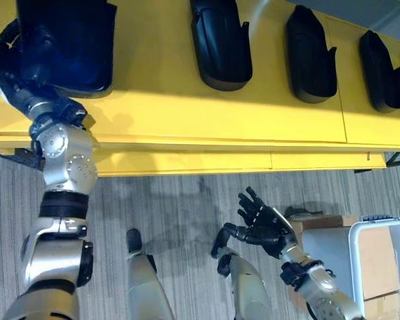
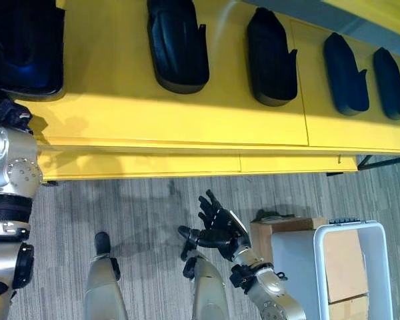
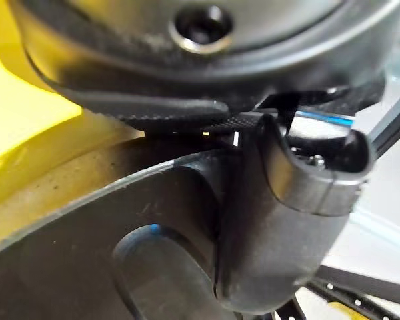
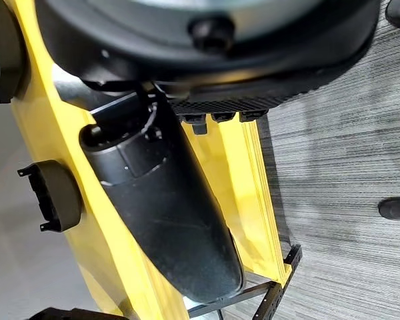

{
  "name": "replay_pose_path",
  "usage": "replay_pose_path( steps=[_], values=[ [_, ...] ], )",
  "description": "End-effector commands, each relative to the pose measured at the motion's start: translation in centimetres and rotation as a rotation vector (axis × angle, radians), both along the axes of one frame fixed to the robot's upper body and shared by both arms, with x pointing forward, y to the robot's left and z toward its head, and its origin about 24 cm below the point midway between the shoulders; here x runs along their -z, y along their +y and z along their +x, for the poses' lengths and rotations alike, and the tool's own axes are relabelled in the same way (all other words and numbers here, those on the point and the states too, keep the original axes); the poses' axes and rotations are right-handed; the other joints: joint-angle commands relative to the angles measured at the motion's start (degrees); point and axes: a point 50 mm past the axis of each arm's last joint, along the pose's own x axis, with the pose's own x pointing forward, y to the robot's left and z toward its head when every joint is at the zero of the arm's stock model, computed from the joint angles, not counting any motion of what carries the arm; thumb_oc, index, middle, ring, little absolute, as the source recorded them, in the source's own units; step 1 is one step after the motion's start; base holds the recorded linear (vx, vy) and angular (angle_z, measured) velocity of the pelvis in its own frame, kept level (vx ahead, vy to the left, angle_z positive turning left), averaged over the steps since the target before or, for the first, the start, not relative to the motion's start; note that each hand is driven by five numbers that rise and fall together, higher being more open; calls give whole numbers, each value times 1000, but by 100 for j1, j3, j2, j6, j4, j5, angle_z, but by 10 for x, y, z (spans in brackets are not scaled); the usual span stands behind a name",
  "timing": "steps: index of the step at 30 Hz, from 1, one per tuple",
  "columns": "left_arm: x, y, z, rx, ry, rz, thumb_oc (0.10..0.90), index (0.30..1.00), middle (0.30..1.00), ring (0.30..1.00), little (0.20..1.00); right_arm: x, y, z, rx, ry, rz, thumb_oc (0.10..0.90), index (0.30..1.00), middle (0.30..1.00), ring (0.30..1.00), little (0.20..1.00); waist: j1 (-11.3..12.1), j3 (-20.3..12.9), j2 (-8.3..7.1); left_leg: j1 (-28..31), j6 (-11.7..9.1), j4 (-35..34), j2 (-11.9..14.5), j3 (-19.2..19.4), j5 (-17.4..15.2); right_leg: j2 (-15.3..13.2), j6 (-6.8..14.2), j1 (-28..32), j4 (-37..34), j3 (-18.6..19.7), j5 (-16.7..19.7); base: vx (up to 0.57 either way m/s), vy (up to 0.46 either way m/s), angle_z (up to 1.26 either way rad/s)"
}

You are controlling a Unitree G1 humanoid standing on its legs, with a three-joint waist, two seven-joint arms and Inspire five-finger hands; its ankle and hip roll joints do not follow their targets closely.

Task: Move parts from the plastic box to the shelf.

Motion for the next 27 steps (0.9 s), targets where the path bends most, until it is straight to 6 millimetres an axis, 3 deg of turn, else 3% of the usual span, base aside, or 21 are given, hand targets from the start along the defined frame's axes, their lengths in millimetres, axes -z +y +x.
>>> replay_pose_path(
  steps=[1, 16, 17, 18, 19, 20, 21, 27],
  values=[
    [-17, 10, -11, -42, -107, -6, 400, 300, 300, 300, 300, -29, -3, 1, 3, -148, 47, 900, 1000, 1000, 1000, 1000, 45, -243, -133, 301, 135, -156, -5, -11, -226, -536, 582, 601, 437, 141, -321, 0, 0, 0],
    [-17, 4, -5, -25, -63, 50, 400, 300, 300, 300, 300, -29, -7, 2, 2, -148, 35, 900, 1000, 1000, 1000, 1000, 37, -159, -97, 291, 143, -96, -24, 20, -224, -574, 570, 592, 460, 173, -308, 0, 0, 0],
    [-18, 3, -5, -21, -69, 52, 506, 448, 448, 448, 448, -30, -7, 2, 1, -150, 34, 900, 1000, 1000, 1000, 1000, 35, -155, -97, 297, 142, -103, -25, 27, -223, -572, 569, 592, 457, 177, -312, 0, 0, 0],
    [-18, 3, -5, -21, -69, 52, 506, 448, 448, 448, 448, -30, -7, 2, 1, -150, 34, 900, 1000, 1000, 1000, 1000, 36, -154, -97, 299, 142, -104, -25, 28, -222, -572, 569, 592, 457, 178, -312, 0, 0, 0],
    [-18, 2, -5, -17, -72, 54, 704, 725, 725, 725, 725, -30, -7, 2, 0, -149, 33, 900, 1000, 1000, 1000, 1000, 37, -151, -95, 302, 141, -107, -26, 33, -220, -576, 567, 594, 460, 183, -313, 0, 0, 0],
    [-18, 1, -5, -13, -73, 55, 847, 926, 926, 926, 926, -30, -7, 2, -1, -149, 33, 900, 1000, 1000, 1000, 1000, 39, -150, -93, 302, 141, -109, -24, 37, -220, -577, 566, 590, 459, 189, -313, 0, 0, 0],
    [-18, 1, -5, -10, -76, 49, 900, 1000, 1000, 1000, 1000, -31, -7, 2, -1, -152, 32, 900, 1000, 1000, 1000, 1000, 42, -147, -89, 300, 142, -105, -24, 35, -220, -577, 566, 583, 466, 193, -313, 0, 0, 0],
    [-16, 1, -5, 0, -90, 18, 900, 1000, 1000, 1000, 1000, -30, -9, 3, 11, -149, 24, 900, 1000, 1000, 1000, 1000, 57, -142, -67, 329, 139, -114, -22, 34, -199, -570, 558, 607, 477, 184, -327, 1, -2, -3]
  ],
)
